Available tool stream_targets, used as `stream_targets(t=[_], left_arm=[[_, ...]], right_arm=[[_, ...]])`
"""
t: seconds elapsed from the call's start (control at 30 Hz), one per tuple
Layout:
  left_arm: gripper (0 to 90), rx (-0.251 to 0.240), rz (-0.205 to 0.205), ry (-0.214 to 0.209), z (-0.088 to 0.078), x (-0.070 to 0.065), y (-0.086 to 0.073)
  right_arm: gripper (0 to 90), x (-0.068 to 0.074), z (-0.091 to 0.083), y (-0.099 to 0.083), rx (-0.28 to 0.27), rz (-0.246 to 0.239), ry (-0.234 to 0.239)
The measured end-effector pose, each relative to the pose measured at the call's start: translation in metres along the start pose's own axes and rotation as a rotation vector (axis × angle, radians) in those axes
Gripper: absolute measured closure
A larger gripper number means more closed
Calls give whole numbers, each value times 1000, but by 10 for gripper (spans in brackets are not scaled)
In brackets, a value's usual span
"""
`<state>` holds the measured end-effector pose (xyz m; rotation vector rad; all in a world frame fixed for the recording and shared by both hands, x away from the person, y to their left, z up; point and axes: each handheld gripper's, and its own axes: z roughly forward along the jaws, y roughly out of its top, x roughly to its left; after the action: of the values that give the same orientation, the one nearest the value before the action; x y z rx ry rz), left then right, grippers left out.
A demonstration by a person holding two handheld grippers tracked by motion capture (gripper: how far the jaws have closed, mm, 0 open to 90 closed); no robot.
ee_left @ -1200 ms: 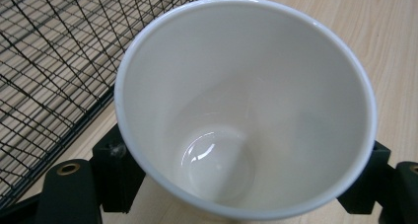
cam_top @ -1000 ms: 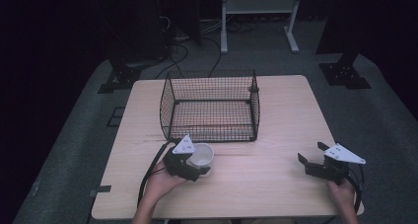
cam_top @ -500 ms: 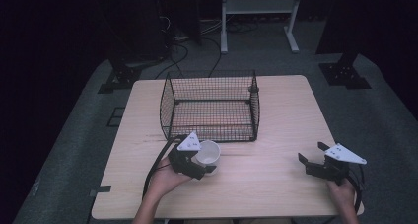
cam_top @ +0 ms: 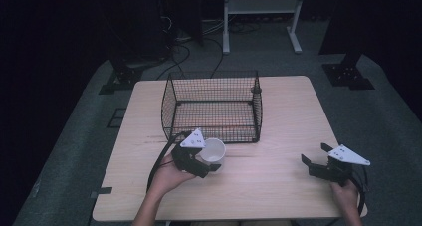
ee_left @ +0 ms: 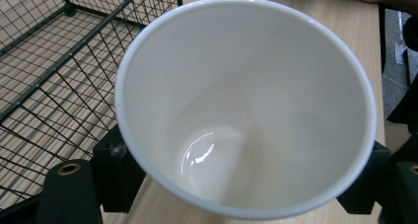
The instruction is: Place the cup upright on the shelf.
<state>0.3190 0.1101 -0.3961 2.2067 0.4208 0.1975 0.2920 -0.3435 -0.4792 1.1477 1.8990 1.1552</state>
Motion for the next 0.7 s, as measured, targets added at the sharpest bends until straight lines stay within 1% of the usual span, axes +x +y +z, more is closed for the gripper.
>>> stream_targets(t=[0.17,0.3,0.33,0.4,0.7], left_arm=[[214,-9,1,-8,-2,2,7],[214,-5,18,-12,-5,2,16],[214,-6,19,-19,-6,3,18],[214,-4,23,-22,-6,4,19],[215,7,33,-17,-14,13,30]], right_arm=[[131,0,0,0,0,1,1],[131,0,0,0,0,2,0],[131,0,0,0,1,5,-2],[131,0,0,0,0,7,-2],[131,-1,0,0,0,9,-1]])
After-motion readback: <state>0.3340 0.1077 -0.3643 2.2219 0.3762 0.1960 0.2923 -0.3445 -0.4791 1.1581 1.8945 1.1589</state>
